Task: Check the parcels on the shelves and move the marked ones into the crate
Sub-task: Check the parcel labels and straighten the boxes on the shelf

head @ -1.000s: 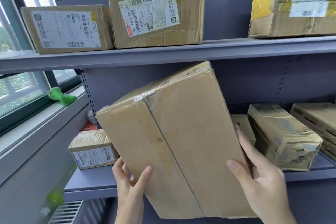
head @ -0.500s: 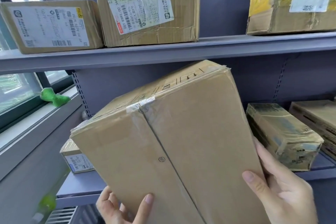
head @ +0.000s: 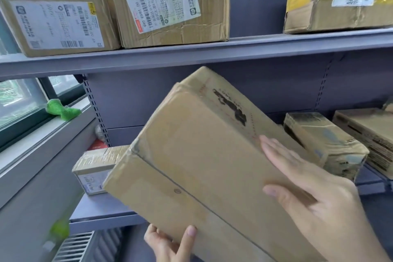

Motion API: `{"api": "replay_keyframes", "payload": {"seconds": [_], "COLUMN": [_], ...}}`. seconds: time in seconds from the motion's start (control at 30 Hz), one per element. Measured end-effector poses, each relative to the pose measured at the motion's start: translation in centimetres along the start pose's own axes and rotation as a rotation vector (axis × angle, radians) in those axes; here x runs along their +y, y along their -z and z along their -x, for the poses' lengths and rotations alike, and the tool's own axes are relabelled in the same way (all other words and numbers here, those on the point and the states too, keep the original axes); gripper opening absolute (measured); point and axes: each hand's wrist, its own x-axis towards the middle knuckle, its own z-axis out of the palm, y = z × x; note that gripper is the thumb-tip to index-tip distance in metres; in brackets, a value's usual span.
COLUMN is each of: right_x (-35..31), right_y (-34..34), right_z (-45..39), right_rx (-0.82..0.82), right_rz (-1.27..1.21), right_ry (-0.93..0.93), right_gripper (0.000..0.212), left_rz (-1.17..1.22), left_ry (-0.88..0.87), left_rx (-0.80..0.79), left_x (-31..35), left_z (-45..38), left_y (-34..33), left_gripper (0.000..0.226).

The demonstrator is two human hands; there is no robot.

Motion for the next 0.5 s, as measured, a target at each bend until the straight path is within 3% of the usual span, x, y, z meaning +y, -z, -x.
{"api": "replay_keyframes", "payload": {"seconds": [0.03, 0.1, 0.2, 0.3, 0.5], "right_x": [0.1, 0.4, 0.8, 2.0, 3.5], "right_y": [-0.3, -0.8, -2.5, -4.9, -8.1], "right_z": [-0.3, -1.7, -3.2, -4.4, -6.7], "right_rx": [-0.013, -0.041, -0.094, -0.131, -0.233], "right_rz": [0.045, 0.111, 0.155, 0.134, 0.161], "right_ry": [0.020, 0.057, 0.139, 0.165, 0.174], "right_gripper": [0.048, 0.051, 0.058, 0.059, 0.058], "left_rz": [0.006, 0.070, 0.132, 0.135, 0.057], "left_ry": [-0.014, -0.035, 0.050, 0.118, 0.182], "left_rx": [-0.089, -0.098, -0.116, -0.148, -0.163], "left_x": [0.8, 0.5, 0.6, 0.0, -0.4], "left_z": [0.6, -0.2, -1.2, -2.4, -3.6], "left_y": [-1.3, -4.9, -5.3, -6.0, -6.2], "left_gripper": [0.102, 0.105, 0.070, 0.050, 0.046]}}
